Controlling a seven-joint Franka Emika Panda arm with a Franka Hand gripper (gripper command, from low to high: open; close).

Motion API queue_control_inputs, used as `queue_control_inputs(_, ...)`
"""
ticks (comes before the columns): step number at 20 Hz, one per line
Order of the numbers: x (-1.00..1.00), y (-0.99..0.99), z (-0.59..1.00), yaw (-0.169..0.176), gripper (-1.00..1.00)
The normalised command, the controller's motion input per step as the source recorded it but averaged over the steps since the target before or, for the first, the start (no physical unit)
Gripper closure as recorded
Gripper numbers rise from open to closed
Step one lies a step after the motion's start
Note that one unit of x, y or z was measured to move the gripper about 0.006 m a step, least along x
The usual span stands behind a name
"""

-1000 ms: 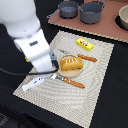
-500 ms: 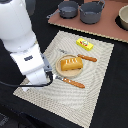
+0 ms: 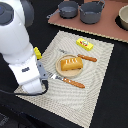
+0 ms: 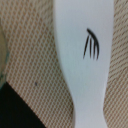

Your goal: Interact with the objects in diverse but meaningful ways.

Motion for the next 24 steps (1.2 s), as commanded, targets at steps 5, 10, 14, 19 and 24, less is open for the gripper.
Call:
queue_control_inputs(5, 0.26, -0.15, 0.00, -0.006, 1.00)
queue_control_inputs(10, 0.27, -0.10, -0.02, 0.000, 1.00)
queue_control_inputs(14, 0.19, -0.11, -0.02, 0.000, 1.00)
queue_control_inputs(19, 0.16, -0.04, 0.11, 0.000, 1.00)
queue_control_inputs(24, 0.58, 0.31, 0.89, -0.034, 1.00)
